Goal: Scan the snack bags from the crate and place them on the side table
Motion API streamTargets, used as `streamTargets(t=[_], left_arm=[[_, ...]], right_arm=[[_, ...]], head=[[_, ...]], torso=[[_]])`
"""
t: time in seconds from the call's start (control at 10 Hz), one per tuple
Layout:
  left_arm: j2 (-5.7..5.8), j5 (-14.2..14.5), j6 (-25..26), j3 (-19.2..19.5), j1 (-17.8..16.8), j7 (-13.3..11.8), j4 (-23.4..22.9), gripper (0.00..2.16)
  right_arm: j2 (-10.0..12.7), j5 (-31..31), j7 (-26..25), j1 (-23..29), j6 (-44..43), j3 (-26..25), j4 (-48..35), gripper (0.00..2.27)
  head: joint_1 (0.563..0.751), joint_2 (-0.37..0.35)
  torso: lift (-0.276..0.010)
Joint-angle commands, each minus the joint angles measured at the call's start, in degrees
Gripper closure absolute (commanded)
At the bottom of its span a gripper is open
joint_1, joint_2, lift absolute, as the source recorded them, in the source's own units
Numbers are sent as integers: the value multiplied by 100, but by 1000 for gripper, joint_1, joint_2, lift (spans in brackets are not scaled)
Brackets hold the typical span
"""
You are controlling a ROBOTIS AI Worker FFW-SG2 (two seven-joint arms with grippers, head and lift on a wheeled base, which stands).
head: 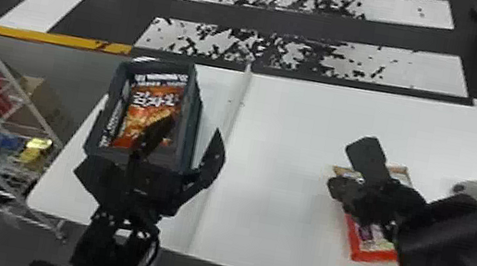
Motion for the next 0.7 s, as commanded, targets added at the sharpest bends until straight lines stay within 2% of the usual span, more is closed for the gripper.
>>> streamTargets(t=[0.0,0.6], left_arm=[[0,0,0,-9,0,0,2,83],[0,0,0,-9,18,0,-16,83]], right_arm=[[-9,48,6,-1,0,-27,7,2260],[-18,163,-2,78,0,-88,-46,2260]], head=[[695,197],[695,182]], torso=[[-50],[-50]])
